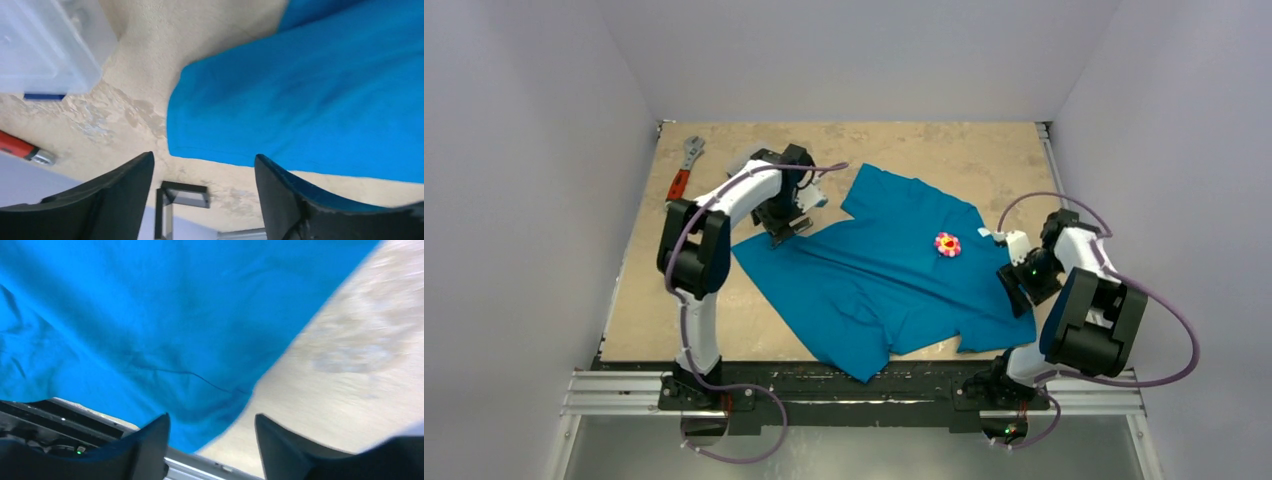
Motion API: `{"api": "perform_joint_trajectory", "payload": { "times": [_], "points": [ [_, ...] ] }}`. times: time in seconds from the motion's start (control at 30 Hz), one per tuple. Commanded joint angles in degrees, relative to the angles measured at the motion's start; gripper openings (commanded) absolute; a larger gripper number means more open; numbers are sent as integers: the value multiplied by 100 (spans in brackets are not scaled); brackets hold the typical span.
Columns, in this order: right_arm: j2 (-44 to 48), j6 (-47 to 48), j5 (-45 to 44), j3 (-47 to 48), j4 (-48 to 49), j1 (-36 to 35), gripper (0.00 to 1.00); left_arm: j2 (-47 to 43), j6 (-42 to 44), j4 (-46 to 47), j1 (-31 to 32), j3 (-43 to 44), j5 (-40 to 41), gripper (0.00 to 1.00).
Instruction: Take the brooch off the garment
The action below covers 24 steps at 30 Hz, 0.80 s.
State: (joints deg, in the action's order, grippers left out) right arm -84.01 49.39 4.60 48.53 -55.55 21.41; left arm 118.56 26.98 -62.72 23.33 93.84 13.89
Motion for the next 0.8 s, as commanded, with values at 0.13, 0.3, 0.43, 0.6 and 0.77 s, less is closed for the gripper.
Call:
{"api": "perform_joint_trajectory", "payload": {
  "times": [0.13,0.3,0.43,0.6,0.77],
  "points": [
    [-591,-565,1634,2216,-82,-109,77,-2663,-779,712,889,-1268,-2749,77],
    [-1549,-1320,2034,2915,167,-478,72,-2316,-1505,1447,2051,-1554,-2657,69],
    [-1926,-1750,2171,2856,443,-758,65,-1645,-1510,1808,2583,-1123,-2325,63],
    [-2087,-1702,1916,2519,704,-773,57,-1013,-1349,1994,2966,-999,-2080,50],
    [-1875,-1310,1483,1898,828,-770,53,-982,-1187,1913,3090,-1709,-1847,36]
  ]
}}
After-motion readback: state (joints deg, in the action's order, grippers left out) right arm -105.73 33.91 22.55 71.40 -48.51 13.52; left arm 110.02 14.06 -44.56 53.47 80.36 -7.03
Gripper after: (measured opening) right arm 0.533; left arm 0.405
